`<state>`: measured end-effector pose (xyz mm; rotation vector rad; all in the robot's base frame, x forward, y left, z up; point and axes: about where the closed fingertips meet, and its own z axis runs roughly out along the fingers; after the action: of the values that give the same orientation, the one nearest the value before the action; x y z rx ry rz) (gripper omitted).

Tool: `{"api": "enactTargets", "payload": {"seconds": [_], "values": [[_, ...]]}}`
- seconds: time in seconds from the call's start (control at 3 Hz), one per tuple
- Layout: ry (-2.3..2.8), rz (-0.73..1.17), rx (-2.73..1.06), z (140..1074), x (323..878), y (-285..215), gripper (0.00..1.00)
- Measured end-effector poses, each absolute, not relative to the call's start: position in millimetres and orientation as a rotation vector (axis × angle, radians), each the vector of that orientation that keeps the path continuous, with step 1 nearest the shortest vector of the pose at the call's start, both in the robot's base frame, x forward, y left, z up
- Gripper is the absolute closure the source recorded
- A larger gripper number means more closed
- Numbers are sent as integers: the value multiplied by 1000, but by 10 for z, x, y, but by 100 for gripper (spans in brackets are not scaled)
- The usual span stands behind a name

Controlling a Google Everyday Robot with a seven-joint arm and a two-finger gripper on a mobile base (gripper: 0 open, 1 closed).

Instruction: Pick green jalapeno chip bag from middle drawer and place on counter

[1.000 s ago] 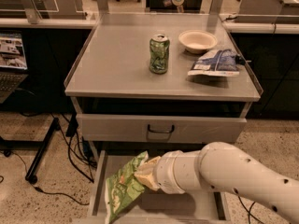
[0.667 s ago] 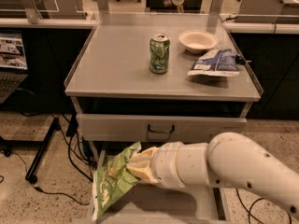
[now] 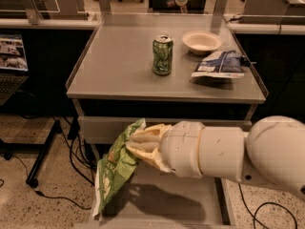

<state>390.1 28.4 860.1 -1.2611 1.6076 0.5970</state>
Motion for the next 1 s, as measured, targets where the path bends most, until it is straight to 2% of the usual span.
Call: {"api": "enactTargets", "payload": {"seconds": [0.67, 1.0], "values": [[1480, 522, -1264, 9338, 3992, 399, 100], [1479, 522, -1265, 9338, 3990, 403, 100]]}}
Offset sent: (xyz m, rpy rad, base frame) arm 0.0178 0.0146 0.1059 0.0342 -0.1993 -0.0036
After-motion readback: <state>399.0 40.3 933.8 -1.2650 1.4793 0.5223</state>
